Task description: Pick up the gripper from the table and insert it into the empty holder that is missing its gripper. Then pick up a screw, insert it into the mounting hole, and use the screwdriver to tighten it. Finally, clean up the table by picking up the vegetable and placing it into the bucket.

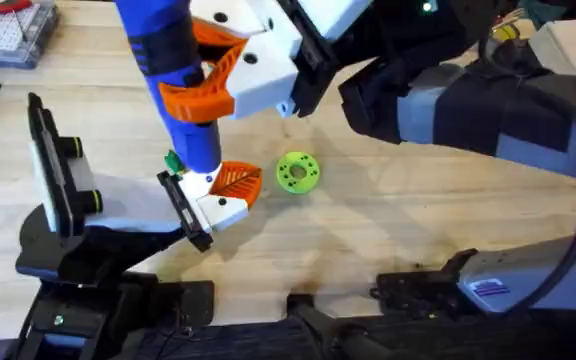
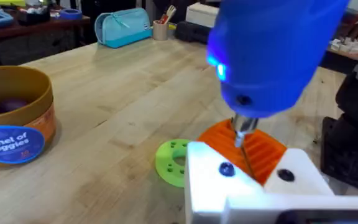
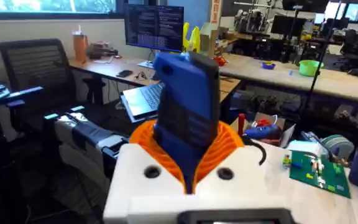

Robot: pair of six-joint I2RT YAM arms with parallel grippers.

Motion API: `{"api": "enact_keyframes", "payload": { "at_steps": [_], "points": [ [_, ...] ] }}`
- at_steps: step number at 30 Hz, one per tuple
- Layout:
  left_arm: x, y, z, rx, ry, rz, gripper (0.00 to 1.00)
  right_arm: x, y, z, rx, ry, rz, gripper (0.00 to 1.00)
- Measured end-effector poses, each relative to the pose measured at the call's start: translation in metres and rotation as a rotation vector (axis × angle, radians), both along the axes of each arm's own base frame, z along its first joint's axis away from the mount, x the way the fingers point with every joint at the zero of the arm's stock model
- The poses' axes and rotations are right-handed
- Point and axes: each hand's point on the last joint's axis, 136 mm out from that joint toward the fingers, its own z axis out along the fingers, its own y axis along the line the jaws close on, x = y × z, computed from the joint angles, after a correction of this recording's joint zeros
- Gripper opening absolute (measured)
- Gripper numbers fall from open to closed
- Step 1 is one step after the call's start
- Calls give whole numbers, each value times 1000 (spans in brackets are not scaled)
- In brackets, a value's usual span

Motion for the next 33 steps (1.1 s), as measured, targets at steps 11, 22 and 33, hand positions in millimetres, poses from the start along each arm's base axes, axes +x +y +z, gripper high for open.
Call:
{"api": "enact_keyframes", "payload": {
  "at_steps": [11, 22, 33],
  "points": [
    [0, 0, 0, 0, 0, 0, 4, -4, 4, -2, 6, -18, 10, 26],
    [0, 0, 0, 0, 0, 0, 4, -2, 6, -8, -7, -11, 14, 26],
    [0, 0, 0, 0, 0, 0, 4, -2, 6, -12, -28, 1, 26, 26]
  ]
}}
